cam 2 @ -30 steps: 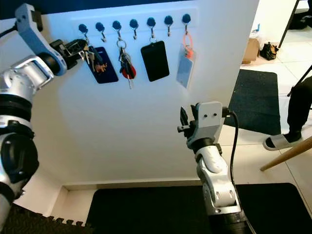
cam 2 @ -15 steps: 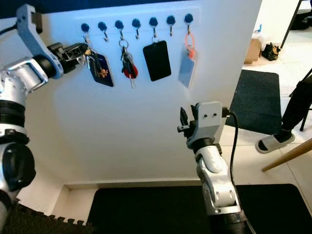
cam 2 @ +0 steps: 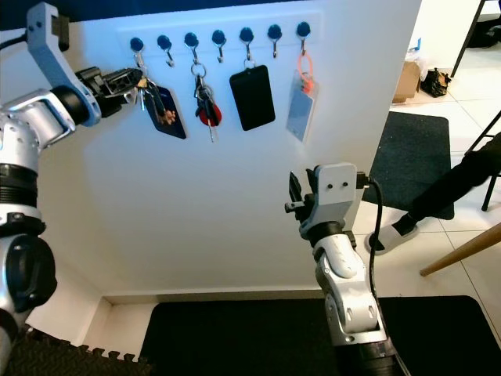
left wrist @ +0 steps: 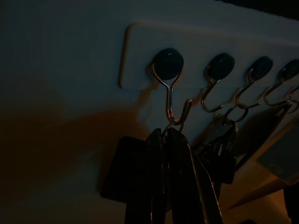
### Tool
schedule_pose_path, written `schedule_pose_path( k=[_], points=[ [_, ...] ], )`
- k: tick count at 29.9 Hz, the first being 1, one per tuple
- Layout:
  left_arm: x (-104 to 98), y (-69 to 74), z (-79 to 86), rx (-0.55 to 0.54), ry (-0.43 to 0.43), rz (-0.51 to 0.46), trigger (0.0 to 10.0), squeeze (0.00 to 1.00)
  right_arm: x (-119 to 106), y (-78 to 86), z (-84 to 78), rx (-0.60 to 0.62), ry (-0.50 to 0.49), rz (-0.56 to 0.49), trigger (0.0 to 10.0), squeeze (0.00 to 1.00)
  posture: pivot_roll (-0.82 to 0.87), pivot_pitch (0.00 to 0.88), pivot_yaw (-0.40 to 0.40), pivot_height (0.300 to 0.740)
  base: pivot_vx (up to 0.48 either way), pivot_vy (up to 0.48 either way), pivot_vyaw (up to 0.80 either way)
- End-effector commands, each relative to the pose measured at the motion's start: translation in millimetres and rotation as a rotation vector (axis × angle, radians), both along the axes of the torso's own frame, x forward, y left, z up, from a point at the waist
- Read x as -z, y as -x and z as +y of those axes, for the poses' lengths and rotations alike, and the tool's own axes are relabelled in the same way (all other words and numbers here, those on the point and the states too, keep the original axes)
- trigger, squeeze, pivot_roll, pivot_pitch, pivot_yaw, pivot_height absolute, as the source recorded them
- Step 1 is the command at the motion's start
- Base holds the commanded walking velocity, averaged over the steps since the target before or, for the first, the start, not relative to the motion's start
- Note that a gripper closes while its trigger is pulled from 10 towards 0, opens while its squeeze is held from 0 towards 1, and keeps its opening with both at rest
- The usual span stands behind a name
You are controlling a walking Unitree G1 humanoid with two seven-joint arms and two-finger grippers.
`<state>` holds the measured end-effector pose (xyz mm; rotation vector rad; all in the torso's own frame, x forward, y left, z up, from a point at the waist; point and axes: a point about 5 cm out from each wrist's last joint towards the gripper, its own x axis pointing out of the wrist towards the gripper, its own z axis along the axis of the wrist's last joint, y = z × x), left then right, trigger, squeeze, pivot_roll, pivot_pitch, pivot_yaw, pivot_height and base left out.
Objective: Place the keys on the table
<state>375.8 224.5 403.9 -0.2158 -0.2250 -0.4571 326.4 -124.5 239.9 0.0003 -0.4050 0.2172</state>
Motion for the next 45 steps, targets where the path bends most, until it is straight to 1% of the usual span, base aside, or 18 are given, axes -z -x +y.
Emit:
schedule_pose_path(
  k=[1, 2, 3, 5, 10, 17, 21, 27, 29, 30, 31, 35, 41, 45],
  points=[
    [9.4, -1.9, 3.3, -0.012, -0.026, 0.042, 10.0, 0.00, 1.2, 2.0, 1.2, -0.008, -0.007, 0.007, 10.0, 0.00, 0.08, 0.265, 0.134, 0.740, 0.000, 0.000, 0.00],
    [13.8, -5.2, 2.4, -0.023, -0.039, 0.065, 10.0, 0.00, 1.0, 1.7, 1.3, -0.009, -0.008, 0.006, 10.0, 0.00, 0.08, 0.266, 0.131, 0.740, 0.000, 0.000, 0.00],
    [18.5, -11.0, 1.9, -0.055, -0.052, 0.097, 10.0, 0.00, 0.6, 1.2, 1.8, -0.012, -0.008, 0.006, 10.0, 0.00, 0.08, 0.266, 0.131, 0.740, 0.000, 0.000, 0.00],
    [18.4, -12.3, 1.8, -0.064, -0.052, 0.100, 10.0, 0.00, 0.4, 1.0, 1.8, -0.013, -0.008, 0.005, 10.0, 0.00, 0.08, 0.268, 0.129, 0.740, 0.000, 0.000, 0.00],
    [6.3, -10.9, 2.3, -0.081, -0.040, 0.069, 10.0, 0.00, 0.3, 0.9, 2.1, -0.013, -0.007, 0.006, 10.0, 0.00, 0.08, 0.268, 0.131, 0.740, 0.000, 0.000, 0.00],
    [2.3, -10.4, 2.9, -0.097, -0.032, 0.059, 10.0, 0.00, 0.6, 1.0, 1.7, -0.011, -0.008, 0.008, 10.0, 0.00, 0.08, 0.267, 0.130, 0.740, 0.000, 0.000, 0.00],
    [-10.5, -5.3, 4.8, -0.077, -0.006, 0.016, 10.0, 0.00, 0.6, 0.6, 1.5, -0.012, -0.008, 0.007, 10.0, 0.00, 0.08, 0.267, 0.129, 0.740, 0.000, 0.000, 0.00],
    [-18.9, -0.4, 4.5, -0.045, -0.007, -0.016, 10.0, 0.00, 0.8, 0.7, 1.8, -0.013, -0.008, 0.008, 10.0, 0.00, 0.08, 0.267, 0.129, 0.740, 0.000, 0.000, 0.00],
    [-24.8, 5.6, 5.4, -0.016, -0.016, -0.045, 10.0, 0.00, 0.8, 0.5, 2.0, -0.013, -0.009, 0.008, 10.0, 0.00, 0.08, 0.266, 0.131, 0.740, 0.000, 0.000, 0.00],
    [-24.8, 5.6, 5.4, -0.016, -0.016, -0.045, 10.0, 0.00, 0.8, 0.5, 2.0, -0.013, -0.009, 0.008, 10.0, 0.00, 0.08, 0.266, 0.131, 0.740, 0.000, 0.000, 0.00],
    [-27.7, 9.9, 6.9, -0.002, -0.025, -0.060, 10.0, 0.00, 0.8, 0.4, 1.9, -0.011, -0.010, 0.008, 10.0, 0.00, 0.08, 0.266, 0.131, 0.740, 0.000, 0.000, 0.00],
    [-29.8, 16.4, 9.1, 0.023, -0.040, -0.080, 10.0, 0.00, 1.3, 0.9, 1.0, -0.008, -0.010, 0.009, 10.0, 0.00, 0.08, 0.266, 0.132, 0.740, 0.000, 0.000, 0.00],
    [-32.2, 19.4, 7.0, 0.046, -0.045, -0.098, 10.0, 0.00, 1.7, 0.7, 0.7, -0.009, -0.011, 0.011, 10.0, 0.00, 0.08, 0.266, 0.129, 0.740, 0.000, 0.000, 0.00],
    [-32.5, 19.6, 6.0, 0.043, -0.042, -0.092, 10.0, 0.00, 1.6, 0.1, 1.4, -0.012, -0.012, 0.011, 10.0, 0.00, 0.08, 0.266, 0.126, 0.740, 0.000, 0.000, 0.00]
  ],
)
